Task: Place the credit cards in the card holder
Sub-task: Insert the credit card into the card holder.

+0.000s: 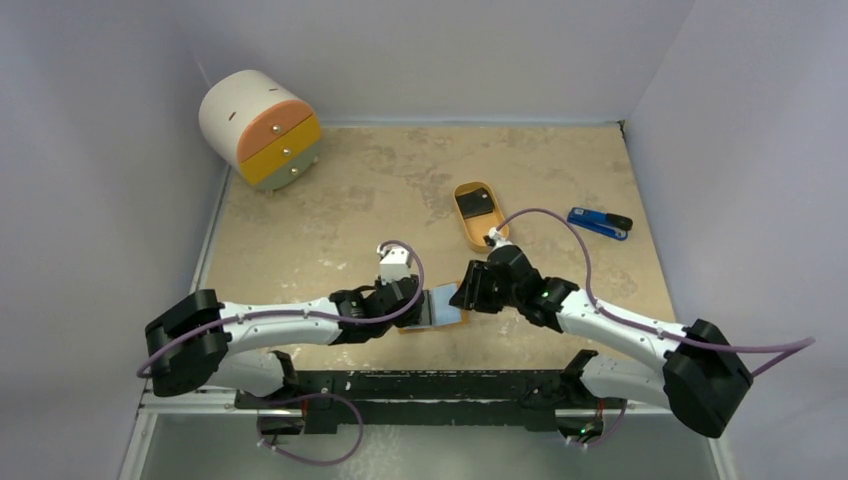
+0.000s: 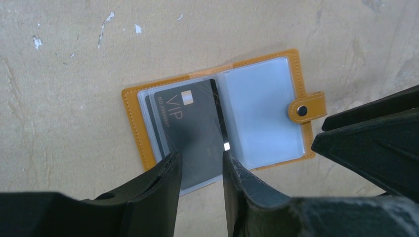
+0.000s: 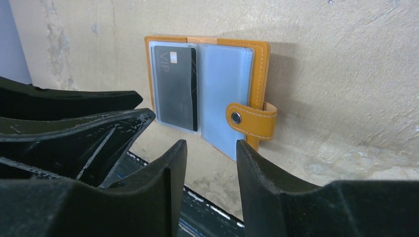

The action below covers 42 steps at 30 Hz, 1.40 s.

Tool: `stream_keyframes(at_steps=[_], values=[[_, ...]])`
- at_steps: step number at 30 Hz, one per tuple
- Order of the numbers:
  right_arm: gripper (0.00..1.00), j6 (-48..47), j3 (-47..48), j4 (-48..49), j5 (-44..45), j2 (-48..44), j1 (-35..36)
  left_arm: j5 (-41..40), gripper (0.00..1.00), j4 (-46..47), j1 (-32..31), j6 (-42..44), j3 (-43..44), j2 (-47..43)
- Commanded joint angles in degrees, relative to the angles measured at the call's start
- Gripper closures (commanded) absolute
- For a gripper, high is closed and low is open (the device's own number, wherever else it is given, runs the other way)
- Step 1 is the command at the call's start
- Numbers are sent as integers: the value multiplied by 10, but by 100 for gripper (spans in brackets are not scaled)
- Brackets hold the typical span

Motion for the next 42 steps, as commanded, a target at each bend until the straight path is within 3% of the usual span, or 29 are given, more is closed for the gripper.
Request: stream_keyframes(at_steps=[1, 19, 24, 28, 31, 35, 42], values=[[56, -2, -13, 54, -16, 11, 1, -16, 66, 22, 1, -5, 3, 20], [59, 35, -42, 94, -18, 47, 1, -27, 72, 43, 26, -14, -30, 84], [53, 43, -4, -18, 42, -64, 0, -29, 70, 25, 27, -12, -26, 48], [46, 30, 64, -88, 141, -111, -36, -37, 59, 6, 27, -12, -22, -18], [45, 57, 102, -77, 162, -94, -98, -57, 51, -18, 27, -17, -17, -66], [40, 134, 109, 1, 206, -44, -144, -87, 48, -59, 27, -27, -9, -108], [39, 243, 173, 92, 191, 147, -192, -110, 46, -92, 27, -40, -12, -140]])
